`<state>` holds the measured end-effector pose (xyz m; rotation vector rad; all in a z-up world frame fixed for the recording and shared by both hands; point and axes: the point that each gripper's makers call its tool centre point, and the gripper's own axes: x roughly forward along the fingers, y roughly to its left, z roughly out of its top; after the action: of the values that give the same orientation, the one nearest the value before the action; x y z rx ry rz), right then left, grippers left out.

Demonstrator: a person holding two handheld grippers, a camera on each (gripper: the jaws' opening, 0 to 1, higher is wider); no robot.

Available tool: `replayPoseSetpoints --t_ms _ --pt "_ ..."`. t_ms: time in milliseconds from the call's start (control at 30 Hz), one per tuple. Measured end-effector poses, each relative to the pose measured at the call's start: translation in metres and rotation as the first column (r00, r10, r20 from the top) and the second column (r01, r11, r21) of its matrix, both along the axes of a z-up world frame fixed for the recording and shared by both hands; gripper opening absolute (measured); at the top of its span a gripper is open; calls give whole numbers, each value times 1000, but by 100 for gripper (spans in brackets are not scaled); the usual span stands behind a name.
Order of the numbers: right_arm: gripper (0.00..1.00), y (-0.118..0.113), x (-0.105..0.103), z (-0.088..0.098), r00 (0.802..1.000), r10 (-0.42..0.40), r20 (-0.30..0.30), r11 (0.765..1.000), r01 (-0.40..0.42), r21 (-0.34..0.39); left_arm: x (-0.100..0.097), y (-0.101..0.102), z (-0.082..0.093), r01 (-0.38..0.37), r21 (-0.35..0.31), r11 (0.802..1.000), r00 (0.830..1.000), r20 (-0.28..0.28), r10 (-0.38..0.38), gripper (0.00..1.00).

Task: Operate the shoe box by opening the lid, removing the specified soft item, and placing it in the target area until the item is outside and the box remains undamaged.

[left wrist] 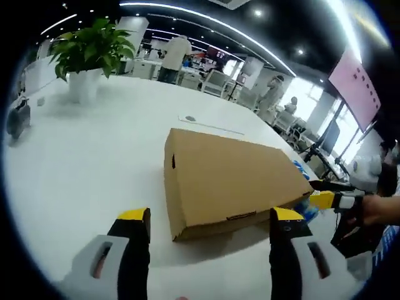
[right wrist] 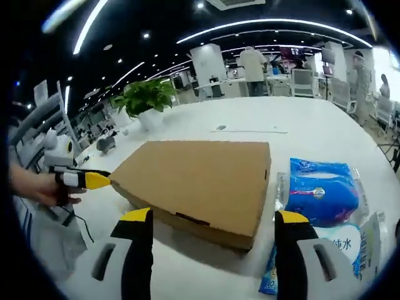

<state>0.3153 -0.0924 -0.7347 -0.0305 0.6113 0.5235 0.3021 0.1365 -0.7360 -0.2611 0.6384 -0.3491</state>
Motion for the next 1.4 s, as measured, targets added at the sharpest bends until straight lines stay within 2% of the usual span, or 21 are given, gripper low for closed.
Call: replayPoseSetpoints --t_ms 67,167,233,300,467,600,733,833,933,1033,1067,1133,1200,1267,1400 --pt "78 0 -2 -2 999 37 18 997 -36 -63 -1 0 0 40 55 998 999 20 -41 79" --pt "77 1 -3 -2 998 59 25 995 -57 -77 -2 -3 4 92 132 987 992 72 -102 76" --pt "77 -1 -1 -2 993 105 53 987 -97 -132 -3 -2 4 97 179 979 990 83 -113 72" --pt "76 -6 -1 -5 990 129 48 977 -119 -177 -3 -2 2 91 180 979 992 71 -106 70" --pt "75 -9 4 -2 990 129 51 978 -119 -169 -1 1 -2 101 216 971 991 63 -117 70" --pt "71 -9 7 -3 991 122 47 981 -113 -159 1 5 -11 91 222 971 994 36 -101 85" --pt "72 -8 5 -11 986 166 31 967 -156 -203 1 4 -12 124 250 960 990 36 -137 77" --pt "74 -9 6 -17 987 162 6 965 -157 -210 1 0 -18 185 305 934 980 15 -199 75" --pt "72 -11 9 -16 990 144 0 969 -141 -201 4 4 -21 165 316 934 984 11 -177 75" --pt "72 -9 11 -18 990 143 -18 968 -144 -204 2 0 -23 191 321 928 979 6 -204 74" --pt "71 -9 11 -19 989 149 -22 966 -150 -210 2 0 -25 200 338 920 977 2 -213 74" --pt "67 -8 11 -19 988 153 -14 963 -152 -221 2 0 -25 199 335 921 978 -1 -211 72" --pt "69 -7 11 -20 988 153 -20 963 -153 -223 4 0 -27 196 332 923 979 -7 -205 69" --pt "71 -6 12 -20 988 150 -24 965 -151 -215 4 0 -28 202 350 915 978 -18 -209 66" --pt "75 -5 13 -22 989 146 -24 965 -148 -215 8 -3 -26 196 340 920 978 -4 -206 66"
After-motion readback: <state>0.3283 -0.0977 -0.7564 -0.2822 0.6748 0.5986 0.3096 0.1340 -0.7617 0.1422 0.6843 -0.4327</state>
